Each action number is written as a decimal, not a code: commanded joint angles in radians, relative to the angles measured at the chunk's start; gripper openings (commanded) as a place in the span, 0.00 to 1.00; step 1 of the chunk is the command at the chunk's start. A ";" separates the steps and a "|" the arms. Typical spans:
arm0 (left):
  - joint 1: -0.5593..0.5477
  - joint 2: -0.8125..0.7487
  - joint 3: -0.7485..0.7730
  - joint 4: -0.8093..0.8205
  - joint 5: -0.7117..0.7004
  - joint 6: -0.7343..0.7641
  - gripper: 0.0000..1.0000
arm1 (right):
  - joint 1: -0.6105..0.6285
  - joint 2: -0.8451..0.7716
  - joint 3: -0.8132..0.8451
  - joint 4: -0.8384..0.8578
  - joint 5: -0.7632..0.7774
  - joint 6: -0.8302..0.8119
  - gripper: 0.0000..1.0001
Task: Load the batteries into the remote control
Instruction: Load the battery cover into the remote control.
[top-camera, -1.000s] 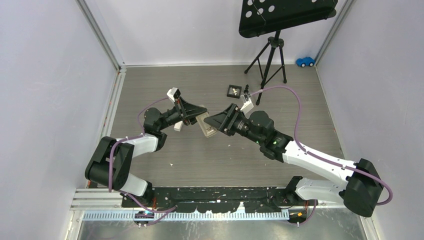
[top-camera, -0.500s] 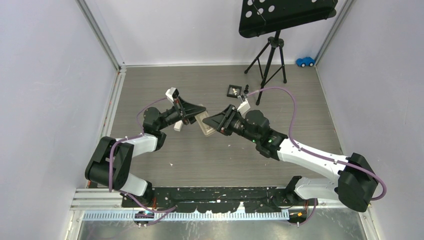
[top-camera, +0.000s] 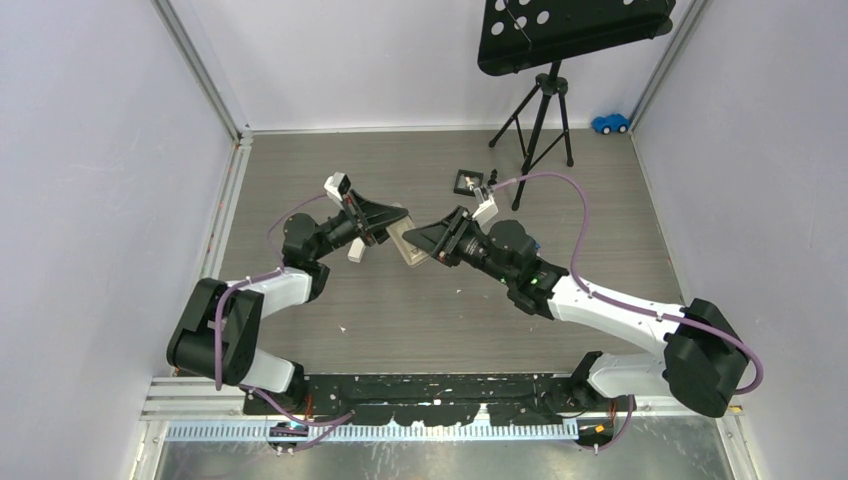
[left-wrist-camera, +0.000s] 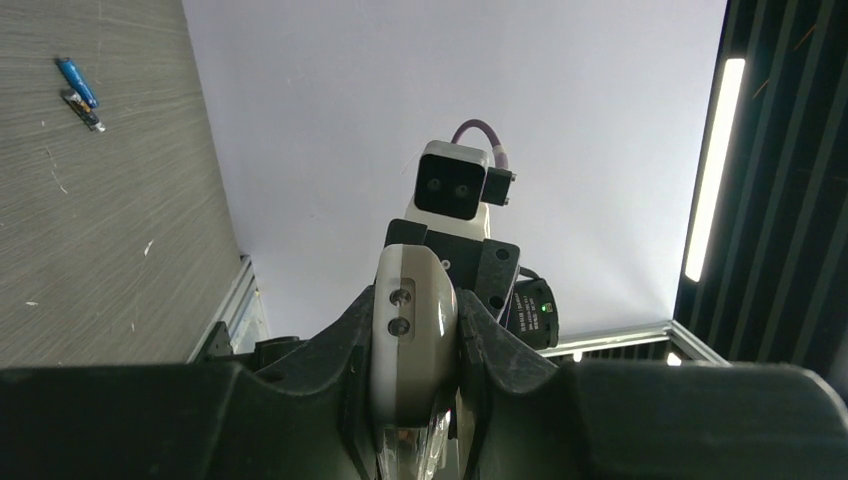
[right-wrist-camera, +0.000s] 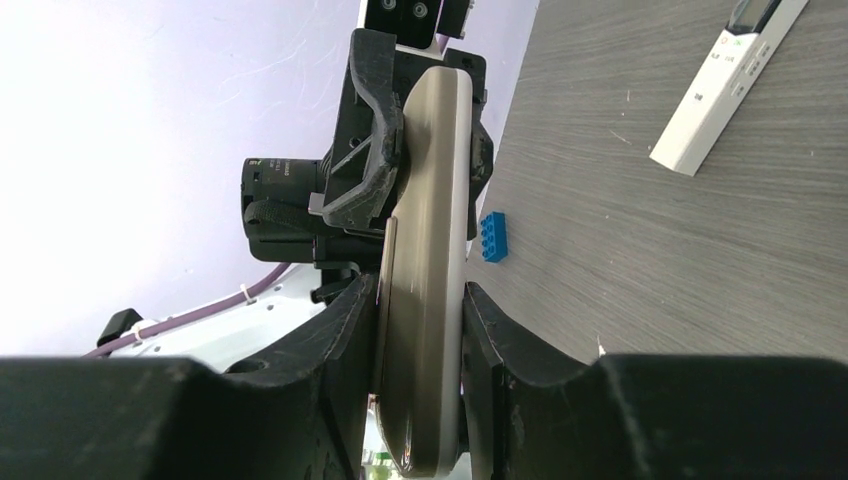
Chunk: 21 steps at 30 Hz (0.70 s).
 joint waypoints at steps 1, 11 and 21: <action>-0.033 -0.069 0.028 0.008 0.027 -0.043 0.00 | 0.009 0.047 -0.032 0.053 0.070 -0.155 0.18; -0.039 -0.111 0.026 -0.044 0.032 -0.040 0.00 | 0.012 0.132 -0.003 0.071 0.138 -0.153 0.21; -0.039 -0.179 0.049 -0.144 0.027 0.154 0.00 | 0.011 0.122 0.085 -0.229 0.193 -0.063 0.23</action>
